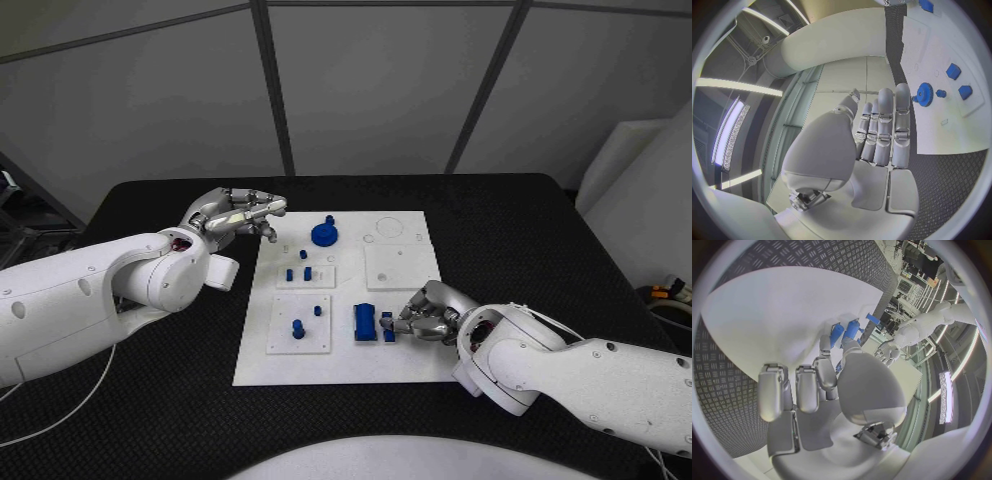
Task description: Assemble the parts on the task board
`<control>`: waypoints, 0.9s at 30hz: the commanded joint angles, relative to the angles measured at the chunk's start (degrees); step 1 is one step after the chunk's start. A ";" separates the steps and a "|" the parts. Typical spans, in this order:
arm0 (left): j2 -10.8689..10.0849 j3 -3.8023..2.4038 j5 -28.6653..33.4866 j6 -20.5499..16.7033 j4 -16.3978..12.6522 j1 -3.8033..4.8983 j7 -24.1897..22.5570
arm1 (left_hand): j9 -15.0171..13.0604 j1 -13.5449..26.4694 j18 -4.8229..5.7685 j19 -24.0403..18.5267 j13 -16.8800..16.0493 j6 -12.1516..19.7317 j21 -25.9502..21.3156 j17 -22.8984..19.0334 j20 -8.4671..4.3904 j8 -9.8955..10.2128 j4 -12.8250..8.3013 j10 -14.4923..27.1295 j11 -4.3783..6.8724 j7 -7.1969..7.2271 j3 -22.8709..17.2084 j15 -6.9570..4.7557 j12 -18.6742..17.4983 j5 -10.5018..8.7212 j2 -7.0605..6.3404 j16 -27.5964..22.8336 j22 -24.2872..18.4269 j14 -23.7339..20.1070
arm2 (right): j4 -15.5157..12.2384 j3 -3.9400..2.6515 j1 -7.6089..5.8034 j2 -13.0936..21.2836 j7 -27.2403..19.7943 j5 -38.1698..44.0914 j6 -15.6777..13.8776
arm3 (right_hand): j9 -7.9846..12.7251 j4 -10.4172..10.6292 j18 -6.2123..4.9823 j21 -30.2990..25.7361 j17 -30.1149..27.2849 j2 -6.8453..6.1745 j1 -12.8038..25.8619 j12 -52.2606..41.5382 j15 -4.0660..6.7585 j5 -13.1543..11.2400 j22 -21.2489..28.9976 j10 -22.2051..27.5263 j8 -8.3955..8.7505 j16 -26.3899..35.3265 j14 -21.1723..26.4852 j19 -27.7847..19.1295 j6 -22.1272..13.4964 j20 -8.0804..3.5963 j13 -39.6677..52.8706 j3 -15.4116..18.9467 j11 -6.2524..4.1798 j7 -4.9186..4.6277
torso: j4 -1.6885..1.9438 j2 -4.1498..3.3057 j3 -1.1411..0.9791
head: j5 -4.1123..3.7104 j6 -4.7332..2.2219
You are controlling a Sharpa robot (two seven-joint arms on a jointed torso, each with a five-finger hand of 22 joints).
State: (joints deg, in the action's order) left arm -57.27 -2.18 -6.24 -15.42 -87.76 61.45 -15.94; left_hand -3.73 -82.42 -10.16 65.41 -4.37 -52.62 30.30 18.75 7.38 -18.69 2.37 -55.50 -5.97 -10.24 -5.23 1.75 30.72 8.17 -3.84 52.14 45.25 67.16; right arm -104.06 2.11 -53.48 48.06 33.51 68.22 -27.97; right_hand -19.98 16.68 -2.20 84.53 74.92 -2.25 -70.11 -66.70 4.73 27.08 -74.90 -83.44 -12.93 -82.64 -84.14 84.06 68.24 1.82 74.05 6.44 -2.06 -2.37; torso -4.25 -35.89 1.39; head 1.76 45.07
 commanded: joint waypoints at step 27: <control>0.06 -0.04 0.06 0.77 0.24 0.09 0.18 | 0.01 0.59 -0.24 -0.44 0.08 0.23 -0.19 -0.09 -0.03 0.40 -0.03 0.13 -0.28 -0.20 -0.41 -0.01 -0.27 0.12 -0.15 0.24 0.08 -0.22 | -1.72 0.01 -0.02 2.80 -5.00 6.43 4.15 | -1.61 -0.53 0.29 -0.20 3.27 -1.43 -2.44 0.17 0.27 -14.25 -9.30 0.24 -1.38 0.13 -3.52 0.59 -1.29 -0.17 0.21 4.25 0.39 -0.08 | -0.04 -0.01 -0.06 | -0.18 -0.10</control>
State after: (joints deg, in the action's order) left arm -57.27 -2.18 -6.24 -15.34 -87.55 61.45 -15.74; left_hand -3.73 -82.42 -10.15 65.41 -4.37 -52.62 30.30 18.71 7.38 -18.45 2.37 -55.50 -5.97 -10.24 -5.23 1.75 30.72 8.17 -3.84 52.14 45.25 67.15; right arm -105.59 2.12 -53.47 50.75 30.70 72.03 -25.66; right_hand -21.50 16.20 -2.20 84.52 74.91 -3.73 -72.10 -66.71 4.93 13.03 -74.90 -83.21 -13.93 -82.64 -83.94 84.06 67.46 1.82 74.31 10.43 -1.83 -2.41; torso -4.32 -35.86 1.33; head 1.64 44.98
